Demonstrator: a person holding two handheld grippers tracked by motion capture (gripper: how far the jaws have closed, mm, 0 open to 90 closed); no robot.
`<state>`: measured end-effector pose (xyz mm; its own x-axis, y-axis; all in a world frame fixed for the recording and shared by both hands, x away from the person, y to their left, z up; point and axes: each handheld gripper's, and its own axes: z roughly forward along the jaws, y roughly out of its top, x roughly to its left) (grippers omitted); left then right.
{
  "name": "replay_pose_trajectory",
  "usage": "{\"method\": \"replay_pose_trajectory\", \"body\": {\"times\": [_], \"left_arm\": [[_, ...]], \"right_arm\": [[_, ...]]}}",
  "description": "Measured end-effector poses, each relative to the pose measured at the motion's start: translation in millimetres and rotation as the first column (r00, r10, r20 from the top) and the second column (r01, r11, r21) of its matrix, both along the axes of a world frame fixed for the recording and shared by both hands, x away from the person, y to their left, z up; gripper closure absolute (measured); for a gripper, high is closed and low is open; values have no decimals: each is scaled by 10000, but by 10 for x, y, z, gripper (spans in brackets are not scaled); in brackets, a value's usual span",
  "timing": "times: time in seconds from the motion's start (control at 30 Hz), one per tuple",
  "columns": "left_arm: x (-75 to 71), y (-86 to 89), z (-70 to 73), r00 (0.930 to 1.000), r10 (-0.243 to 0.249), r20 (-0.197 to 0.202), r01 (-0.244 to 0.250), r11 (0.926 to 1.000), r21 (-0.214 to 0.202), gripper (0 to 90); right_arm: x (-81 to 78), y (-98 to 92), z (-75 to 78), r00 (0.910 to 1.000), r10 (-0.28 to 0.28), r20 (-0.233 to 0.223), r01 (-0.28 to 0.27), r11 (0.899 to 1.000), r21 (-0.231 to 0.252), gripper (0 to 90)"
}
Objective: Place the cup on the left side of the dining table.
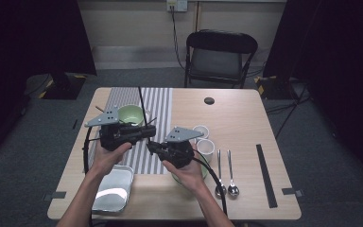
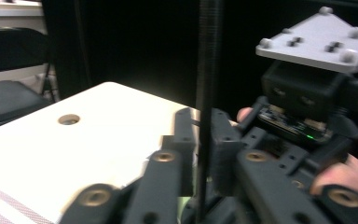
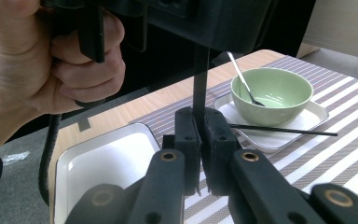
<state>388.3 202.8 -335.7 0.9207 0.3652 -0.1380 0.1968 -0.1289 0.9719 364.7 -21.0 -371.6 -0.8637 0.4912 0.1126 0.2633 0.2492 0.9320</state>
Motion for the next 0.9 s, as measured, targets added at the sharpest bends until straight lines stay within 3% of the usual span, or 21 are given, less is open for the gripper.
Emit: {"method": "replay_pose_trajectory", "body": {"times": [0.07,0.1,0.13,0.3,0.5,0.53,0.6,0.67,0.73,0.9], "left_arm": [[6,18,13,9999,-95,-62,94,9999,-91,850],[6,18,13,9999,-95,-62,94,9999,-91,850],[14,31,43,10000,-61,-45,61,9999,-112,850],[20,25,129,9999,-90,126,92,9999,-102,850],[41,5,237,9996,-160,231,163,9998,-126,850],[47,-32,247,9995,-117,277,113,9998,157,850],[53,-57,236,9995,-217,228,216,9998,58,850],[65,-58,231,9993,-178,317,173,9997,146,849],[82,-63,206,9996,-198,185,198,9998,-29,842],[70,-71,118,9997,-222,42,222,9997,144,821]], "right_arm": [[3,-7,-30,9999,-92,-70,93,9999,126,764],[3,-7,-30,9999,-92,-70,93,9999,126,764],[5,-19,-67,9998,-145,-146,147,9998,131,657],[-2,-8,-134,9996,-86,-276,86,10000,21,603],[-3,-1,-151,9997,-110,-213,113,9998,162,685],[11,3,-142,9997,-156,-200,160,9997,199,747],[16,-10,-127,9997,-183,-139,188,9991,377,828],[14,-13,-120,9998,-184,-110,189,9990,416,845],[8,-12,-127,9997,-217,-130,223,9987,458,853],[-1,-18,-123,9996,-231,-168,238,9988,434,854]]}}
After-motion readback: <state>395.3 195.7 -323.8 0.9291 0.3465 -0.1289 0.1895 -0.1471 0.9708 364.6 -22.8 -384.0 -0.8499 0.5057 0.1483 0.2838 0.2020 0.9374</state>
